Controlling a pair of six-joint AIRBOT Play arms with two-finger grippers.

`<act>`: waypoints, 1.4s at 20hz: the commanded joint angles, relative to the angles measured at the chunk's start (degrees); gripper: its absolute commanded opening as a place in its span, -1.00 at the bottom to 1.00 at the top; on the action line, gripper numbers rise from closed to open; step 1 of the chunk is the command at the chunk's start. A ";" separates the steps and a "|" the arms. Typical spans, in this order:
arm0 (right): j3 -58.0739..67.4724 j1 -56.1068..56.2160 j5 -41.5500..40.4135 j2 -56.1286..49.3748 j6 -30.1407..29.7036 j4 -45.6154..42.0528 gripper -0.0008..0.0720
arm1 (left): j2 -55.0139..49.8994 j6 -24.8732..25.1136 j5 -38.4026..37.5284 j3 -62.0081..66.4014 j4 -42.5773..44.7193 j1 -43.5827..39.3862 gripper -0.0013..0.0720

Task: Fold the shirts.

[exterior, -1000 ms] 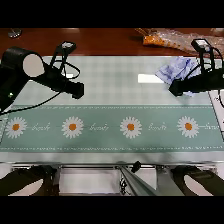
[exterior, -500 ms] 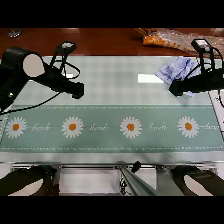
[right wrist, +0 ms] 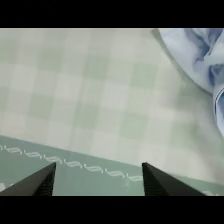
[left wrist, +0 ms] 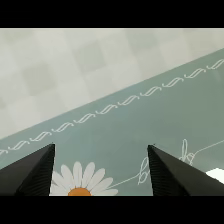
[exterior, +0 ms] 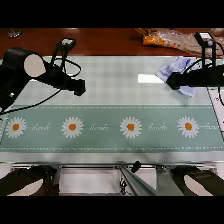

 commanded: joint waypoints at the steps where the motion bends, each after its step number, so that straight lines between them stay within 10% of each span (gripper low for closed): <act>1: 0.07 -0.20 -10.25 -0.22 4.79 -6.51 0.63 | -0.57 -0.07 1.25 -0.15 -0.15 -0.04 1.00; 5: 0.90 -7.76 -17.64 -4.76 14.97 -14.71 0.63 | -1.99 0.57 8.02 -0.13 6.47 0.26 1.00; 14: 18.14 -27.26 -10.51 -29.73 12.26 -1.11 0.70 | -2.08 -1.14 11.04 0.15 9.05 5.81 1.00; 28: 19.32 -28.63 -13.97 -45.38 3.98 16.96 0.68 | -2.08 -1.18 8.52 0.13 8.83 5.75 1.00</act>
